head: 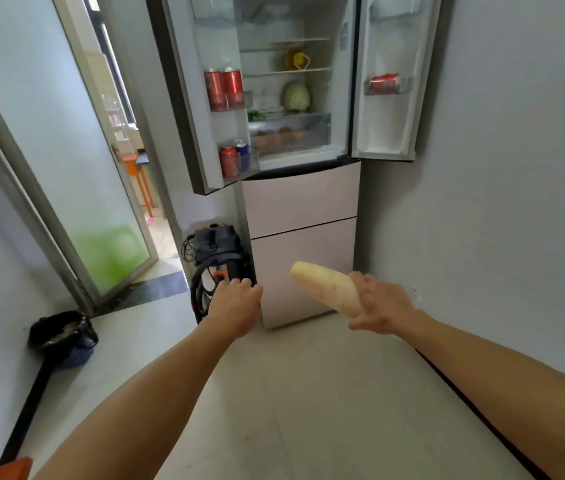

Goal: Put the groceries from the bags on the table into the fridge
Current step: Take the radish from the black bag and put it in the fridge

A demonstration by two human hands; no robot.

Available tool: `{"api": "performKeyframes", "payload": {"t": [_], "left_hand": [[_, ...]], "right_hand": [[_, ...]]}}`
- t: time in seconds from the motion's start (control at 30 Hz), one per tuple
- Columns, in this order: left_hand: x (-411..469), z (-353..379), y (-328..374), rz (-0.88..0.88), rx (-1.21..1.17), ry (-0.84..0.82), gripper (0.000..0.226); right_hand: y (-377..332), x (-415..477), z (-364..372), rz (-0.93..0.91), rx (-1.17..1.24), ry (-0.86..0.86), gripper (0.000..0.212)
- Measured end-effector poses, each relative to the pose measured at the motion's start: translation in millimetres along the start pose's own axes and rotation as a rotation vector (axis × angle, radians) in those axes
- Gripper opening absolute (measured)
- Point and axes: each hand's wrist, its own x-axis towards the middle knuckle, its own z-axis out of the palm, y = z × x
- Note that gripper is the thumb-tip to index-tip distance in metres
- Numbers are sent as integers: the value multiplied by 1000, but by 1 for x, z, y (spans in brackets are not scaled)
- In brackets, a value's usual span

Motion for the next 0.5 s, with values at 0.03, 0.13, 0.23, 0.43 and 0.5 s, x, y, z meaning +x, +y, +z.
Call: {"api": "performKeyframes", "payload": {"t": [0.03,0.13,0.23,0.43,0.5], "left_hand": [[20,4,0,5,5,-4,20],[87,15,5,4,37,-23,20],[170,21,7,-6,38,-17,23],[309,7,-13,-53,9,16,26],[349,10,-22,-63,10,9,24]], "right_hand": [[10,17,2,6,-6,0,80],[44,79,7,16,-20,7,78],[82,155,5,28,-14,20,76],[134,302,-20,6,6,65,84],[142,345,-19,-4,1,74,85]]}}
